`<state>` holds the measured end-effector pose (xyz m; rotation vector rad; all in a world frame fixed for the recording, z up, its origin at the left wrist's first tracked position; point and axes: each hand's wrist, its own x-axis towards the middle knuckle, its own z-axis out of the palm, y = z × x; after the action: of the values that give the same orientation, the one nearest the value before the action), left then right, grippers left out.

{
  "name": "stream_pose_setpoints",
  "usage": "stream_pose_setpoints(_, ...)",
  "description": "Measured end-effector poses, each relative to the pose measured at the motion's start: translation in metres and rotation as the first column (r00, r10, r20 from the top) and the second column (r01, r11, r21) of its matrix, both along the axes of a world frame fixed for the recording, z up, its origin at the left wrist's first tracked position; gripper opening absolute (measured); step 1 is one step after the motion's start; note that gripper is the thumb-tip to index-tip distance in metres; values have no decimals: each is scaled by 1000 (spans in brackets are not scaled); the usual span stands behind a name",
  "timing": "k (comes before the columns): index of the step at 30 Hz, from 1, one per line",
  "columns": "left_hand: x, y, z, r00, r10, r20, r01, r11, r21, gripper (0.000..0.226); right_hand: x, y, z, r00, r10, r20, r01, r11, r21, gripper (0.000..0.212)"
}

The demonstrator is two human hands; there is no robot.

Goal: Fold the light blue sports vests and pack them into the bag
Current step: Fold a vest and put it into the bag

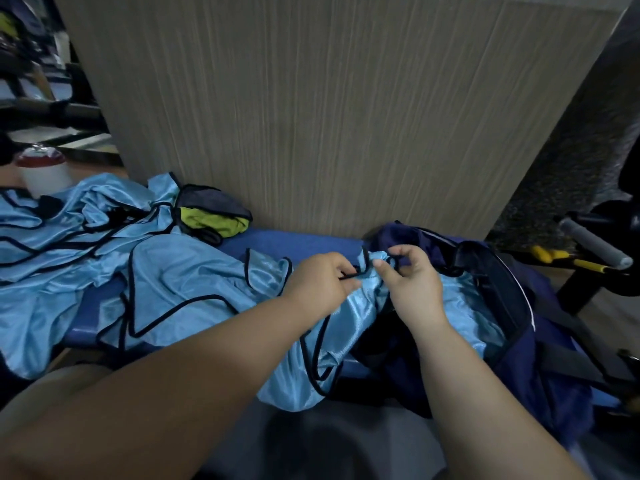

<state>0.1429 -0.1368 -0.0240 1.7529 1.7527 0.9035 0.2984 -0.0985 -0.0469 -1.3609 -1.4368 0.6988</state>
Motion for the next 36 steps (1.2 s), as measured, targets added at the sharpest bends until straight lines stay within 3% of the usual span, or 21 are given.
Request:
stream_pose_setpoints(4,-9,8,4,952,93,292,-62,991,-116,17,6,0,1,993,-66,99,65,998,17,36)
stream_pose_setpoints(8,-11,10,3,839,149,523,-47,978,-204,10,3,-12,16,966,-159,205,120,974,191,15)
stream_pose_setpoints(11,-10,9,6,748,148,648,-11,978,-210,18,-2,-17,18,987,-11,161,5,999,42,29)
stream_pose_setpoints(15,-9,11,13,612,115,783,47,982,-181,23,-6,-25,18,959,181,219,-138,970,-201,38)
stream_pose_setpoints(16,-9,11,15,579,111,808,53,983,-174,25,-7,-27,18,959,230,164,-188,953,-239,40)
stream_pose_setpoints(18,-11,11,18,523,104,846,53,987,-154,27,-9,-28,18,939,329,-96,-343,900,-269,52)
stream_pose_setpoints(20,-13,11,21,507,104,856,42,988,-145,28,-8,-27,17,873,388,-296,-458,861,-223,65)
stream_pose_setpoints(22,-15,12,22,508,102,855,43,989,-144,29,-6,-26,18,825,405,-393,-494,856,-155,62)
stream_pose_setpoints(25,-22,15,19,546,115,830,30,987,-156,30,-5,-22,19,872,363,-328,-409,909,-82,50)
stream_pose_setpoints(27,-30,18,14,656,119,745,3,987,-160,33,-3,-18,18,916,312,-251,-334,941,-51,42)
stream_pose_setpoints(30,-47,19,5,870,151,470,-110,987,-114,28,2,-16,16,963,243,-116,-247,969,-25,38)
stream_pose_setpoints(32,-61,19,-2,963,154,222,-139,987,-80,24,5,-16,15,984,177,-28,-178,983,-35,40)
stream_pose_setpoints(34,-73,19,-11,990,139,24,-136,984,-113,28,9,-16,15,987,158,-34,-160,986,-50,43)
stream_pose_setpoints(36,-81,17,-17,990,129,-50,-136,973,-185,32,12,-16,15,985,165,-45,-168,983,-70,43)
